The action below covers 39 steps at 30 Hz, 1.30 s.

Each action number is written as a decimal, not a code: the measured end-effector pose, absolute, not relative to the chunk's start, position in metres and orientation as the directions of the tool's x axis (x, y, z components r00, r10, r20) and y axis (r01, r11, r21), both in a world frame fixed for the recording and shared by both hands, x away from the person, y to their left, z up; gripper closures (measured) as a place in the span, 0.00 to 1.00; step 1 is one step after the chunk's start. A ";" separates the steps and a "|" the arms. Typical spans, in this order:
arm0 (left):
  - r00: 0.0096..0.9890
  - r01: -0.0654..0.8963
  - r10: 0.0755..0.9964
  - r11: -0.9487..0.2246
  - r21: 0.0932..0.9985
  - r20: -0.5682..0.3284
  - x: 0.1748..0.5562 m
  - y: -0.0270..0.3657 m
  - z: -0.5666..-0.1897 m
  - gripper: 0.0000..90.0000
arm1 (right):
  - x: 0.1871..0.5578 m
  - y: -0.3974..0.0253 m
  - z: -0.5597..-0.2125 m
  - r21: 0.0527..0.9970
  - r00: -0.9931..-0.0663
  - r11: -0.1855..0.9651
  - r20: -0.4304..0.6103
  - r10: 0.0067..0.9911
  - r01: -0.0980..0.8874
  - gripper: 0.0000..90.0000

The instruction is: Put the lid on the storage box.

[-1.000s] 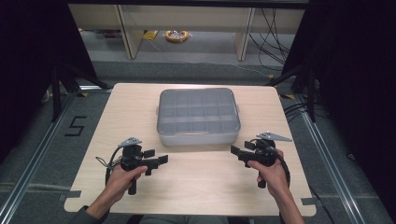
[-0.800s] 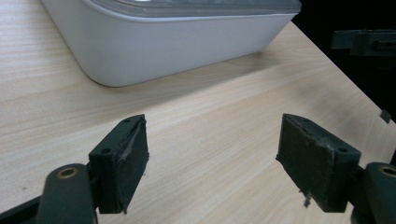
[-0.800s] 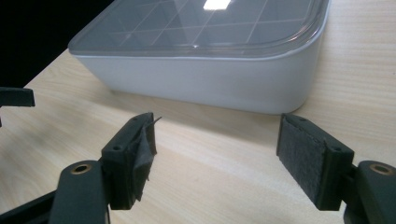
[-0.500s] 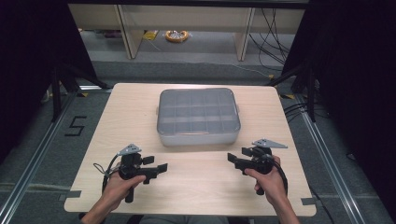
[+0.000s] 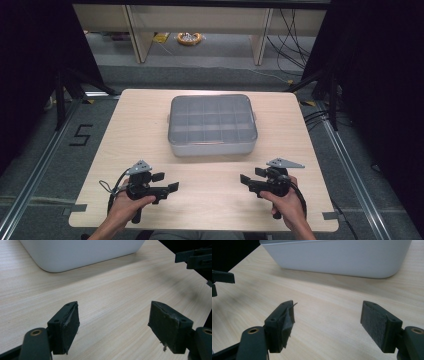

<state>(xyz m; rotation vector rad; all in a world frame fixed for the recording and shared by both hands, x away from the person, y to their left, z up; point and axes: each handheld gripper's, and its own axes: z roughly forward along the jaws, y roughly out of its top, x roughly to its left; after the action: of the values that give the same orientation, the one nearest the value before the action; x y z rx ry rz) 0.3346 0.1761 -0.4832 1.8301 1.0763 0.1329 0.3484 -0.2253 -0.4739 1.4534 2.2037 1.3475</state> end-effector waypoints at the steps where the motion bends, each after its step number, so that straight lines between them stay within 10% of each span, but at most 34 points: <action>1: 0.601 0.612 0.721 -0.138 0.779 -0.344 0.333 0.176 -0.483 0.27 | 0.347 -0.226 -0.474 0.762 -0.516 0.112 0.315 0.797 0.638 0.31; 39: 0.666 0.595 0.677 -0.228 0.771 -0.314 0.293 0.175 -0.495 0.22 | 0.297 -0.234 -0.487 0.756 -0.528 0.123 0.321 0.787 0.643 0.18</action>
<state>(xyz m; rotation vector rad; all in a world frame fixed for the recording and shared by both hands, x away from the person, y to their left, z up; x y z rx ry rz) 0.2934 0.1751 -0.4948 1.9170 0.9956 0.1069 0.2969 -0.2335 -0.4873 1.4357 2.2303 1.3673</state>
